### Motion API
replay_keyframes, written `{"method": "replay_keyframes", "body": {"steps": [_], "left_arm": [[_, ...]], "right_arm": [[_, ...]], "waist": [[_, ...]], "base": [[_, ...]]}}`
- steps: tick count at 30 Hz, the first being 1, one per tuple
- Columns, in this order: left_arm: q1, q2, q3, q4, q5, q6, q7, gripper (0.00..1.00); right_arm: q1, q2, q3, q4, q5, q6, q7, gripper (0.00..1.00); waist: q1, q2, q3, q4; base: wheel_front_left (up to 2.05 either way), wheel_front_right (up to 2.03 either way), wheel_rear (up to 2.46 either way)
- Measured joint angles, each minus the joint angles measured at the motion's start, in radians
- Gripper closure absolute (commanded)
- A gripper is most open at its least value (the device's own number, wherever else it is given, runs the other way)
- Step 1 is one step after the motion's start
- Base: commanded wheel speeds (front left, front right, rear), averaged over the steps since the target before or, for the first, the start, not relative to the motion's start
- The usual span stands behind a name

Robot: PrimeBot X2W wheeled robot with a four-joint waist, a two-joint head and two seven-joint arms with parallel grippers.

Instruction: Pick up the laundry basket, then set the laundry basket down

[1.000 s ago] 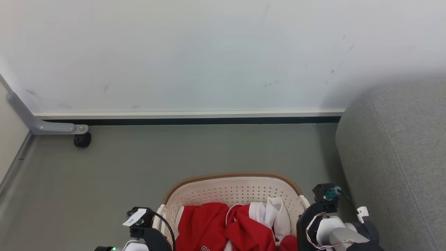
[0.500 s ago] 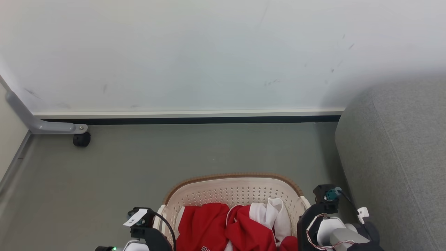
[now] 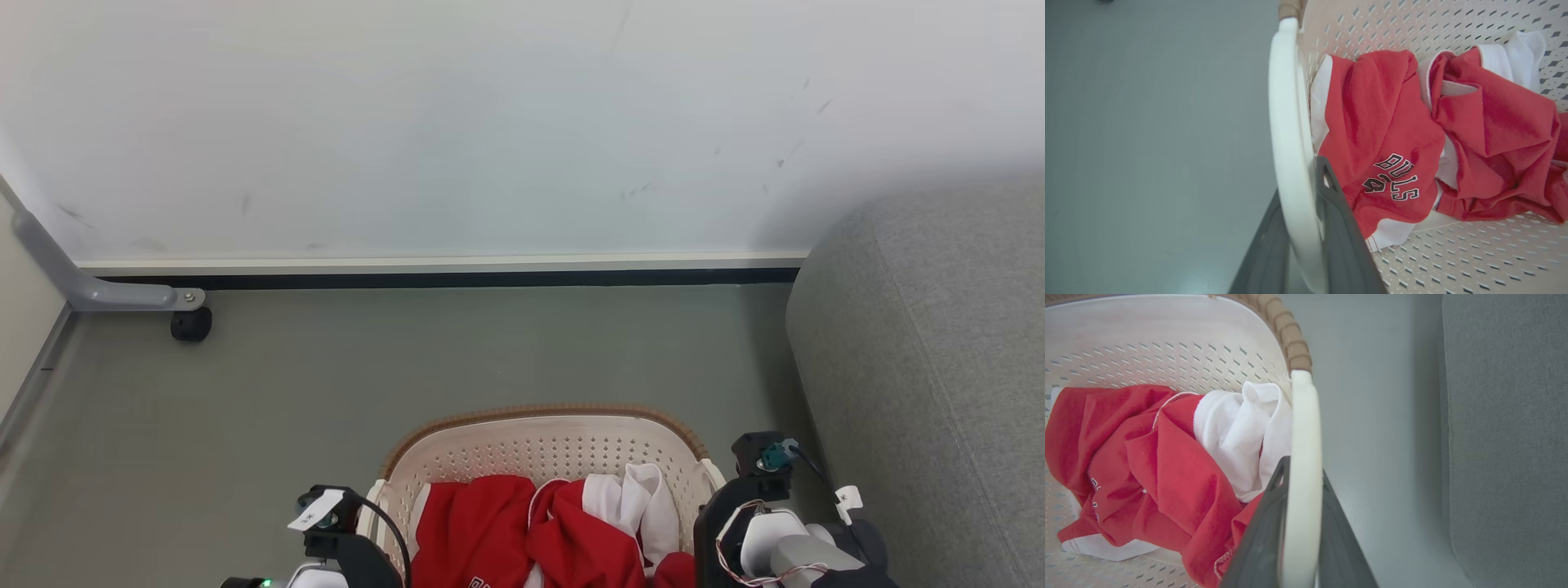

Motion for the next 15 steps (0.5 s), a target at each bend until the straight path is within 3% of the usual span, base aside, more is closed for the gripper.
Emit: {"method": "replay_keyframes", "body": {"steps": [15], "left_arm": [[-0.001,0.001,-0.011,0.0,-0.001,0.006,-0.007,1.0]], "right_arm": [[0.0,-0.001,0.013,-0.004,0.009,-0.008,-0.006,1.0]], "waist": [[0.0,0.0,0.017,-0.008]], "base": [[0.0,0.0,0.0]]}}
